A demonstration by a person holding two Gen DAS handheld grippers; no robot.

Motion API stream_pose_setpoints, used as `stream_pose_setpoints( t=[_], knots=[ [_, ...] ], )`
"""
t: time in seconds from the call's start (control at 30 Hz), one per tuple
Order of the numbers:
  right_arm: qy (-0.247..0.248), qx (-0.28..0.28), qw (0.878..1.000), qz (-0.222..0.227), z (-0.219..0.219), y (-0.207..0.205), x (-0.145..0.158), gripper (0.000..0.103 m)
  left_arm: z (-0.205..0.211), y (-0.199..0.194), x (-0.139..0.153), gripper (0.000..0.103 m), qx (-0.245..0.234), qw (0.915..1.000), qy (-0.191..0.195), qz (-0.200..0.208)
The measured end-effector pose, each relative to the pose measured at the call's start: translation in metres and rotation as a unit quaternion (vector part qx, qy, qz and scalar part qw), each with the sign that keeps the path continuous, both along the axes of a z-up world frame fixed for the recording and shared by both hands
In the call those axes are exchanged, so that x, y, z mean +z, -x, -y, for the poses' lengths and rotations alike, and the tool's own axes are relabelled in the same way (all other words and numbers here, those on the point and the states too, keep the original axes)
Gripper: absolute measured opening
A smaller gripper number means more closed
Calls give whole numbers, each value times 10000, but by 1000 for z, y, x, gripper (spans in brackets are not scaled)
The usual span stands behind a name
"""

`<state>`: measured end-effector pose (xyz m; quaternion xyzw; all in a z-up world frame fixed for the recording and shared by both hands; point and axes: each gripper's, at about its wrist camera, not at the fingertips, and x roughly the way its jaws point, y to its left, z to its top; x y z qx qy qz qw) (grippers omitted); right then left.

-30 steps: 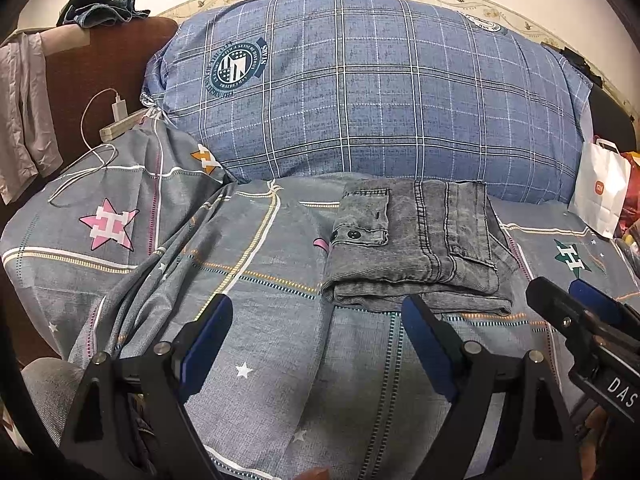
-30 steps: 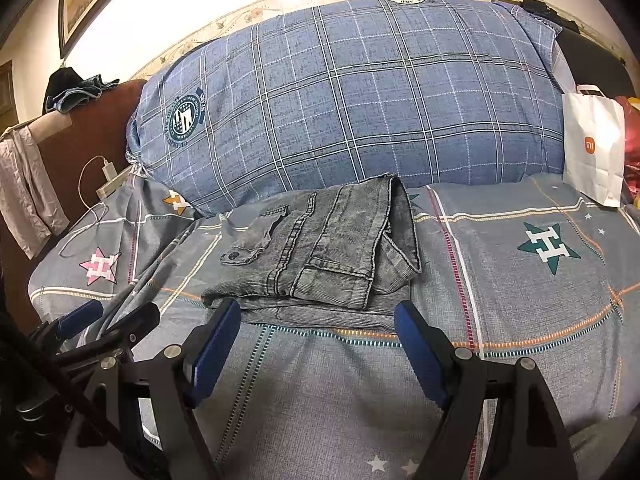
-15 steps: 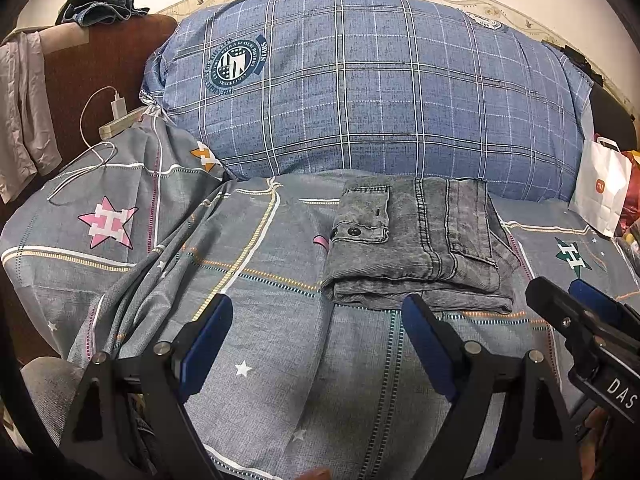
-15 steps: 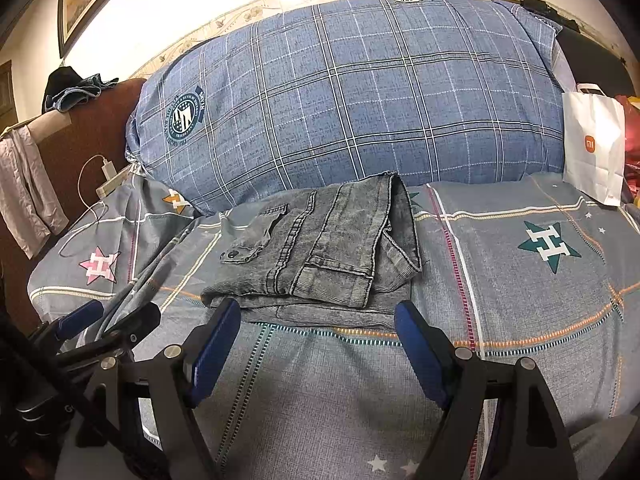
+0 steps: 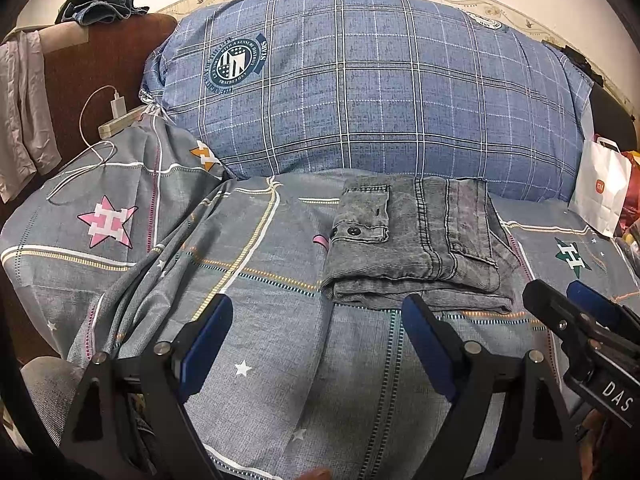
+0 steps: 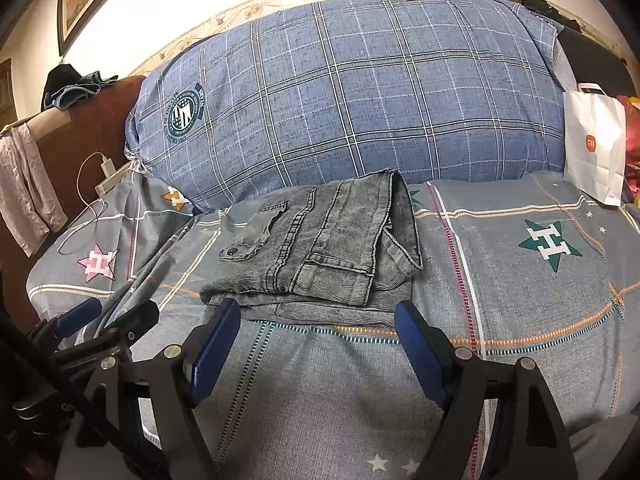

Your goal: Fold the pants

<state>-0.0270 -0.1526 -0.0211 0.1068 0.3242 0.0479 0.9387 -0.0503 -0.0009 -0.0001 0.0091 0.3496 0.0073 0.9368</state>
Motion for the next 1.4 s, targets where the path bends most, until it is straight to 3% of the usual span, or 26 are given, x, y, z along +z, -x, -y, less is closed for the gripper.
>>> stream_pose_setpoints(
  t=[1.4],
  knots=[
    [21,24,10000,-16,0,0,0,84,0,-1,-1,86,-63,10000,-33,-36]
  ],
)
